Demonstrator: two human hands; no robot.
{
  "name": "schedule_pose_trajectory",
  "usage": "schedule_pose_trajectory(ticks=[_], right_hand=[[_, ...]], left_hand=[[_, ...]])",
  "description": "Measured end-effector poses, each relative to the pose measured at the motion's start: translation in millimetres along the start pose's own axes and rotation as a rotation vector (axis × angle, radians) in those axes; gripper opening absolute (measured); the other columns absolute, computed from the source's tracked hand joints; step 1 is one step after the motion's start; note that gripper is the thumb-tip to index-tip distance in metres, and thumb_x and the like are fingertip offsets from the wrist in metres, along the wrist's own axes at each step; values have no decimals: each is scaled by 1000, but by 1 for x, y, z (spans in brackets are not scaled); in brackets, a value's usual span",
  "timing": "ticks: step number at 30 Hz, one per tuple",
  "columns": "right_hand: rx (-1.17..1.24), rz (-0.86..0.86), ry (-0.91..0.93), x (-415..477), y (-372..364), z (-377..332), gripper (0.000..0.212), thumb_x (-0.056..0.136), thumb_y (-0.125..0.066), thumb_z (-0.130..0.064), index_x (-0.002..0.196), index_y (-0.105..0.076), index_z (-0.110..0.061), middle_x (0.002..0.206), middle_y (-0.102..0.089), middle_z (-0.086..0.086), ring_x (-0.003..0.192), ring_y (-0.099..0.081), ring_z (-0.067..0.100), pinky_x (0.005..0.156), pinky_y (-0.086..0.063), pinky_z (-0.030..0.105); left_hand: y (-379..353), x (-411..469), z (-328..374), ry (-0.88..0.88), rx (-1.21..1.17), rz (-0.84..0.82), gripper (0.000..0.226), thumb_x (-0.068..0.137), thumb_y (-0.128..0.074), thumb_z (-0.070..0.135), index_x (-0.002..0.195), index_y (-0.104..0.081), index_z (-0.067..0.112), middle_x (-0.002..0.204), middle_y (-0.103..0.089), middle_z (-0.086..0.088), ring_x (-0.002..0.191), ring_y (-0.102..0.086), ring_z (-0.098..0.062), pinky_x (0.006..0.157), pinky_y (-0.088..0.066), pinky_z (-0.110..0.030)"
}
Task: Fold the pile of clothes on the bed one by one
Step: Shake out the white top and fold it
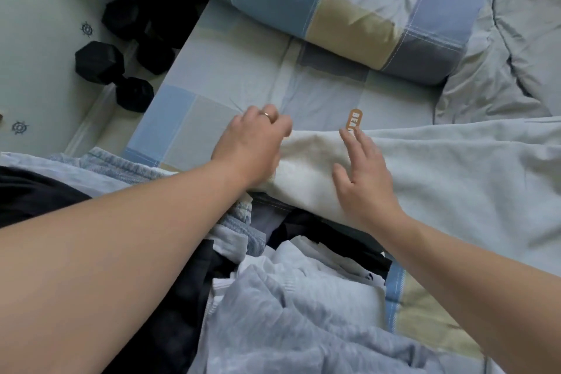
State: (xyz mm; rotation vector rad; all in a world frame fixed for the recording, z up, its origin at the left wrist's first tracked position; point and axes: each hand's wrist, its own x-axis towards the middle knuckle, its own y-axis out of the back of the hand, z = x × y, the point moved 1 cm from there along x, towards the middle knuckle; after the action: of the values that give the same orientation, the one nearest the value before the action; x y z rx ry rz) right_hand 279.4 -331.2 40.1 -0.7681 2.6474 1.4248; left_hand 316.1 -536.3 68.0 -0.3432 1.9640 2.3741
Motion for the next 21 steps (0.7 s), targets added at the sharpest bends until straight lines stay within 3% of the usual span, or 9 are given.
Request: schedule_pose_trajectory(ticks=[2,4,6,8,11,13,15,18,21], right_hand=[[-171,-50,-212,8,-3,14,67,101,-41,-35,160,-10,-28,169,2,8,155,1,30,124,-8,48],[-209,-209,-355,13,-13,21,71,101,-40,-42,161,-6,-26,168,8,15,154,6,35,123,-3,52],[-158,-365,-205,12,-18,21,68,101,-44,-41,160,-12,-26,169,2,10,155,4,31,123,-3,51],[41,-434,-54,11,-4,24,58,102,-50,-33,157,-29,-27,166,-21,0,154,-12,21,123,-12,41],[202,-246,-99,13,41,46,46,101,-54,-29,146,-49,-28,148,-51,-7,138,-46,14,114,-35,32],[67,-61,-179,19,77,80,49,98,-54,-26,147,-47,-26,147,-52,-4,131,-50,18,111,-39,36],[-94,24,-259,28,112,120,56,96,-55,-23,150,-43,-25,152,-46,1,138,-43,23,114,-35,43],[-322,-67,-335,42,156,175,59,94,-56,-30,151,-39,-33,150,-47,2,140,-39,26,115,-30,46],[-497,-169,-280,55,184,213,58,92,-56,-37,148,-41,-37,151,-43,0,143,-34,24,119,-14,52]], left_hand=[[-11,1,11,-86,6,-229,45,92,-64,35,134,-50,28,144,-41,-1,131,-39,-27,101,-37,-40],[-26,0,16,-23,70,-386,53,92,-63,40,141,-44,31,157,-30,0,143,-27,-25,108,-32,-43],[-36,-1,19,52,98,-413,58,92,-64,36,144,-39,31,161,-22,0,147,-20,-24,110,-31,-45],[-38,4,28,124,130,-432,61,92,-62,25,146,-36,28,160,-22,-1,147,-21,-23,109,-32,-46],[-31,20,54,235,238,-452,58,88,-56,17,143,-37,21,152,-31,-7,139,-34,-27,106,-31,-45],[-24,34,78,229,245,-358,57,87,-62,29,139,-38,19,144,-37,-9,131,-40,-30,103,-33,-44],[-23,51,108,94,156,-240,69,86,-68,47,141,-37,20,144,-40,-8,130,-41,-31,103,-36,-44],[-31,77,161,-75,-30,-272,75,89,-64,55,149,-33,22,150,-43,-6,133,-42,-29,105,-36,-42],[-49,109,206,-69,-145,-352,76,88,-65,59,148,-34,25,146,-51,-1,130,-48,-29,108,-38,-42]])
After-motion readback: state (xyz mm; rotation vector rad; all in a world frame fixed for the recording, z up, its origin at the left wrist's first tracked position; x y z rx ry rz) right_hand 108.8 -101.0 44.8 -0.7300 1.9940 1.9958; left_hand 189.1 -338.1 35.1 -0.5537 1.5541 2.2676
